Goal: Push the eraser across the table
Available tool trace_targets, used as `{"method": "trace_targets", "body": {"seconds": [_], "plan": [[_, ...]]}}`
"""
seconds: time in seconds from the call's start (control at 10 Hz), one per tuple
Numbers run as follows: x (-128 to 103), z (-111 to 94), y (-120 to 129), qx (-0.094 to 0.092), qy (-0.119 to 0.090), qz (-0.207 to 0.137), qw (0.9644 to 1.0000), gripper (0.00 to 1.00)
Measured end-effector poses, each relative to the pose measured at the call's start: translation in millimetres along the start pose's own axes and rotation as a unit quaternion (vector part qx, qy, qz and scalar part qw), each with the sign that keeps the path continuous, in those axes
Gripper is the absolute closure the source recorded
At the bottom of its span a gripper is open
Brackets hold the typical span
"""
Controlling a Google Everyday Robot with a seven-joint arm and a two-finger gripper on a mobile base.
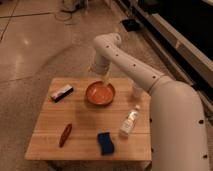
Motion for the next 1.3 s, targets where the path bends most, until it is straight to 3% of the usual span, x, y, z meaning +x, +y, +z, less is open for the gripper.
{"method": "trace_targets", "body": {"seconds": [0.3,0.9,1.3], "plan": [[3.5,21.6,-26.5,0.002,0.017,-0.003,0.9999,0.2],[3.6,36.7,-84.4,0.042,0.036,-0.005,0.9985,0.2],[-3.8,54.3,-109.2,0.042,0.043,-0.018,0.998,0.2]]}}
